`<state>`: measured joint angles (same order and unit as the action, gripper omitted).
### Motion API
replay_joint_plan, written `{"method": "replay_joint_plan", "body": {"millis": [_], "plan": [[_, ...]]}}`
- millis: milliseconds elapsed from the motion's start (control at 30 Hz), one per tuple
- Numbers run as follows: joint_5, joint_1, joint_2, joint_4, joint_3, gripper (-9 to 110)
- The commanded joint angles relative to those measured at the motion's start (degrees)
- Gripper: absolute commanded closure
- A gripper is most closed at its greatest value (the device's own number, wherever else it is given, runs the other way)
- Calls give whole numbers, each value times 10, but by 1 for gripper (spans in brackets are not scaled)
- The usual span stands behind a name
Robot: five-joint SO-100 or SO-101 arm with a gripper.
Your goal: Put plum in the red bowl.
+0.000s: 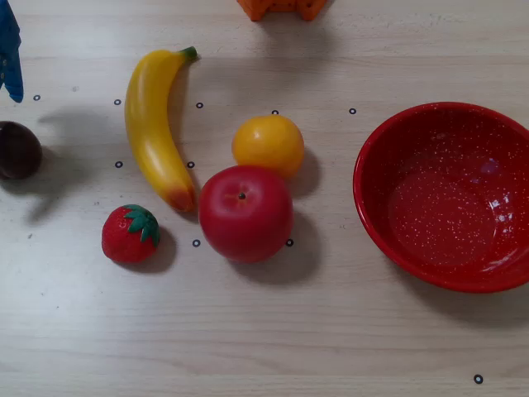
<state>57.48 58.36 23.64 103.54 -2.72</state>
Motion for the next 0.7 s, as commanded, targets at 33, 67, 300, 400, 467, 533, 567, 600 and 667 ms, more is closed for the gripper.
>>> {"method": "replay_joint_plan", "body": {"millis": [33,67,300,400,467,533,567,600,667], "plan": [[-24,-26,21,25,55,43],[-26,-29,18,24,58,43],[-48,-45,-7,-4,62,43],[-58,-51,-15,-25,56,43],[-59,-54,-19,-38,56,43],[-57,-54,-23,-48,56,43],[-56,-54,-24,-54,57,43],[-54,-54,-25,-58,59,43],[-54,-54,-25,-66,62,43]]}}
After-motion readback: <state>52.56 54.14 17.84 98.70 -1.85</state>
